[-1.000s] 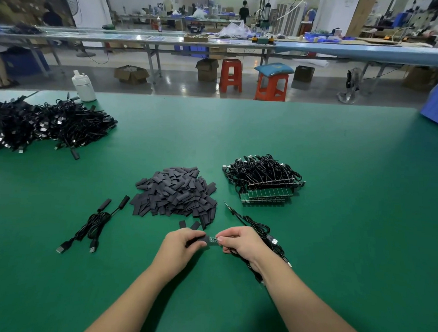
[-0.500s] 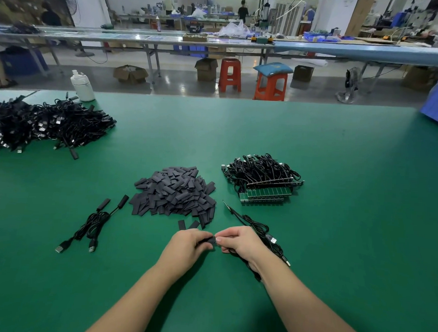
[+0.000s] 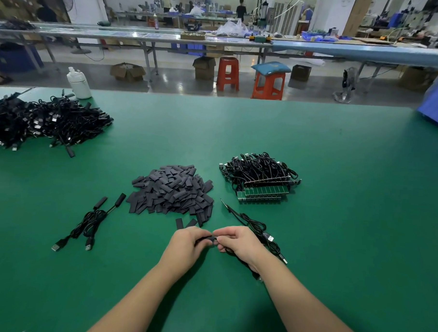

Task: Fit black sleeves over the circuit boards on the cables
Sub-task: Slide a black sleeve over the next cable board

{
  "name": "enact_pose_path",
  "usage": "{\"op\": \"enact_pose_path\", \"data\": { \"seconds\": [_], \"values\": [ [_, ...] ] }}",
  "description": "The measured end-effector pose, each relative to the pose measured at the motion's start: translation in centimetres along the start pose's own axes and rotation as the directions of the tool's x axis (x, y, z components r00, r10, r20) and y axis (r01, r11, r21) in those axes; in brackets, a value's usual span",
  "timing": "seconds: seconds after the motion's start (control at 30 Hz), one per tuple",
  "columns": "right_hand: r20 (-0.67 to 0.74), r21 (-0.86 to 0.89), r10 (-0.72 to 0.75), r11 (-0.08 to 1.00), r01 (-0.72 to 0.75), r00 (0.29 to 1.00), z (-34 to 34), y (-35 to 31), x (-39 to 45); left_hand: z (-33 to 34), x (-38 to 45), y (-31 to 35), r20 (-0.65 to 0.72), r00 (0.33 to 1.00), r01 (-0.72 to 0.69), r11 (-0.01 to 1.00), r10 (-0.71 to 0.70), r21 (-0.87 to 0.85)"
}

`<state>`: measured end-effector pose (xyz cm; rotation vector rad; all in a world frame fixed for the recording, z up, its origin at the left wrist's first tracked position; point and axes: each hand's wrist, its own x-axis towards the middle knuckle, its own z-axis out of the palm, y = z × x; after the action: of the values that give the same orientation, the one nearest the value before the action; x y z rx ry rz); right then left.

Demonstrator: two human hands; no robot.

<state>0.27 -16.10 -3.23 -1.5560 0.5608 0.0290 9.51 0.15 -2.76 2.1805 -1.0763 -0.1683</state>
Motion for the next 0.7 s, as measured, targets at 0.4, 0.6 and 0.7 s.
{"op": "enact_pose_path", "data": {
  "seconds": [0.4,0.6,0.7],
  "values": [
    [-0.076,-0.103,-0.045,0.994,0.037,0.996,0.6,0.1,-0.5,0.5,0.4,0.6,0.101,0.995,-0.036,0.987,0.020,0.159],
    [-0.110,-0.213,-0.037,0.977,0.013,0.993,1.4,-0.6,-0.5,0.9,0.6,0.6,0.193,0.981,-0.086,0.925,0.014,0.371],
    [-0.124,-0.221,-0.011,0.975,-0.017,0.992,1.8,-1.1,-0.6,0.9,0.6,0.6,0.203,0.979,-0.105,0.896,0.017,0.432]
  ]
}}
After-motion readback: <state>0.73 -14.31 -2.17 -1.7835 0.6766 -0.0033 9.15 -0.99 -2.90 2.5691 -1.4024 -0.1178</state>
